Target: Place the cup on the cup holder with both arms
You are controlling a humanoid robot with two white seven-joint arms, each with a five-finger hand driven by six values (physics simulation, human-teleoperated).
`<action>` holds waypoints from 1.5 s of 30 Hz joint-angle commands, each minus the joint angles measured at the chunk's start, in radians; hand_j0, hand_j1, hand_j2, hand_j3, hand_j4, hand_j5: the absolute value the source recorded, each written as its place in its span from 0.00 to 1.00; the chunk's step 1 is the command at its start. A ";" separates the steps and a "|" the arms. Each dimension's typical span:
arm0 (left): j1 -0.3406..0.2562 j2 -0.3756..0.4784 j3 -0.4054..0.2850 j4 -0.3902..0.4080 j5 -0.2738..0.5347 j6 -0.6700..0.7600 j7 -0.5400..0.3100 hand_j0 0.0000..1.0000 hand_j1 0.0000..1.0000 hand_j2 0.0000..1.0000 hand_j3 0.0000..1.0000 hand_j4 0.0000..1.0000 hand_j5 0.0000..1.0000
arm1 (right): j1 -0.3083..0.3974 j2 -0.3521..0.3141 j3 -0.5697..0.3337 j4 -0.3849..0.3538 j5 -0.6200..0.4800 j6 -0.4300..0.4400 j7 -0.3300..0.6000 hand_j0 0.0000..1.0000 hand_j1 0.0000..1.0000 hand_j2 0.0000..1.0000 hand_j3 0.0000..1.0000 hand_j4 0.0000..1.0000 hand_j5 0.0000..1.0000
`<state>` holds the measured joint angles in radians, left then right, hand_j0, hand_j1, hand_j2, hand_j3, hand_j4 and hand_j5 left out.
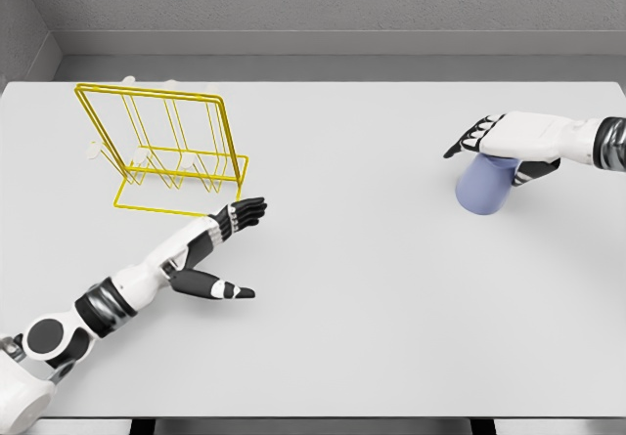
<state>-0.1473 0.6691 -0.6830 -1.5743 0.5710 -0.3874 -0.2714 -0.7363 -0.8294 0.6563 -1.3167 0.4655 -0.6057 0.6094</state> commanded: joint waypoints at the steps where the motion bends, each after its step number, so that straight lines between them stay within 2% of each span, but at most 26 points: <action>1: 0.000 -0.013 -0.004 0.008 0.007 0.001 0.000 1.00 1.00 1.00 1.00 1.00 1.00 | 0.000 0.001 0.008 0.002 0.004 -0.005 0.002 0.86 0.86 0.86 0.86 0.86 0.86; 5: -0.002 -0.013 -0.004 0.013 0.007 -0.001 0.000 1.00 1.00 1.00 1.00 1.00 1.00 | 0.003 0.001 0.008 0.001 0.002 -0.005 0.002 0.80 0.80 0.80 0.80 0.80 0.80; 10: -0.003 -0.013 -0.004 0.013 0.007 -0.001 0.000 1.00 1.00 1.00 1.00 1.00 1.00 | 0.008 -0.002 0.025 0.005 0.004 -0.005 0.002 0.79 0.79 0.79 0.79 0.79 0.79; 11: -0.005 -0.013 -0.004 0.017 0.007 -0.001 0.000 1.00 1.00 1.00 1.00 1.00 1.00 | 0.008 -0.001 0.029 0.005 0.002 -0.005 0.002 0.75 0.75 0.75 0.75 0.75 0.75; 13: -0.005 -0.013 -0.004 0.027 0.007 0.002 0.000 1.00 1.00 1.00 1.00 1.00 1.00 | 0.011 -0.002 0.031 0.005 0.004 -0.005 0.002 0.75 0.75 0.75 0.75 0.75 0.75; 15: -0.008 -0.013 -0.006 0.025 0.007 0.074 0.000 1.00 1.00 1.00 1.00 1.00 1.00 | 0.012 -0.002 0.042 0.007 0.004 -0.005 0.002 0.75 0.75 0.75 0.75 0.75 0.75; 23: -0.015 -0.014 -0.004 0.027 0.007 0.073 0.000 1.00 1.00 1.00 1.00 1.00 1.00 | 0.011 -0.004 0.039 0.005 0.002 -0.005 0.002 0.71 0.71 0.71 0.71 0.71 0.71; 31: -0.017 -0.016 -0.004 0.025 0.007 0.073 0.000 1.00 1.00 1.00 1.00 1.00 1.00 | 0.003 -0.010 0.026 -0.004 -0.007 -0.005 0.002 0.60 0.60 0.60 0.60 0.60 0.60; 37: -0.017 -0.016 -0.004 0.022 0.007 0.071 0.000 1.00 1.00 1.00 1.00 1.00 1.00 | 0.002 -0.028 0.003 -0.065 -0.010 -0.005 0.002 0.59 0.59 0.59 0.59 0.59 0.59; 45: -0.018 -0.020 -0.003 0.020 0.006 0.068 0.000 1.00 1.00 1.00 1.00 1.00 1.00 | 0.008 -0.066 -0.021 -0.254 -0.010 -0.005 0.002 0.55 0.55 0.55 0.55 0.55 0.55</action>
<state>-0.1657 0.6502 -0.6860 -1.5534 0.5734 -0.3179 -0.2715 -0.7286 -0.8872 0.6418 -1.5251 0.4599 -0.6139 0.6113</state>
